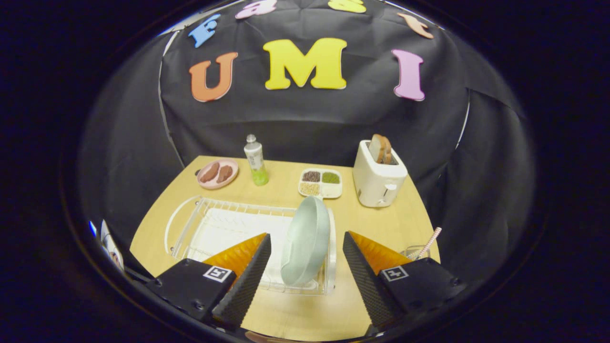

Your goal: Take the plate from the dish rack, then take the spoon from the basket and place it into the plate.

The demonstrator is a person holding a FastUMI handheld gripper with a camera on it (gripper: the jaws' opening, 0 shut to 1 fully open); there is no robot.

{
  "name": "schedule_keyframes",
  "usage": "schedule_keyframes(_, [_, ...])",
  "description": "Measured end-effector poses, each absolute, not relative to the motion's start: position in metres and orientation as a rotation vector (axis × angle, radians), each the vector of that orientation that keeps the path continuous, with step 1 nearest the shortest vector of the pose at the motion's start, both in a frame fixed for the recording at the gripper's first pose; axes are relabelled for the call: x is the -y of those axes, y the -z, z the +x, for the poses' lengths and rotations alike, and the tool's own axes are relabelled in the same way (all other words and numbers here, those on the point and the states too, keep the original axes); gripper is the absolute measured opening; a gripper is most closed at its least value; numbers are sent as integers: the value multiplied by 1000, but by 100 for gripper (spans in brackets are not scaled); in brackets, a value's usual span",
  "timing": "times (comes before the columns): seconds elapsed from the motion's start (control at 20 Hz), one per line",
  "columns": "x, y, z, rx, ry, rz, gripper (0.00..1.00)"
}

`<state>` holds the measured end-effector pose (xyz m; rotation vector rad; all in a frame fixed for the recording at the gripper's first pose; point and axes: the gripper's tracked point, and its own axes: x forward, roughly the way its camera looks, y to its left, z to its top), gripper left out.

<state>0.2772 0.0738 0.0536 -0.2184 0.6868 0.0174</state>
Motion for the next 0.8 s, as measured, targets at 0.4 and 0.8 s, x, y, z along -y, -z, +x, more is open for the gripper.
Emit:
schedule_keyframes(0.4, [-55, -24, 330, -1011, 176, -319, 50])
schedule_keyframes(0.8, [-65, -19, 337, -1084, 351, -484, 23])
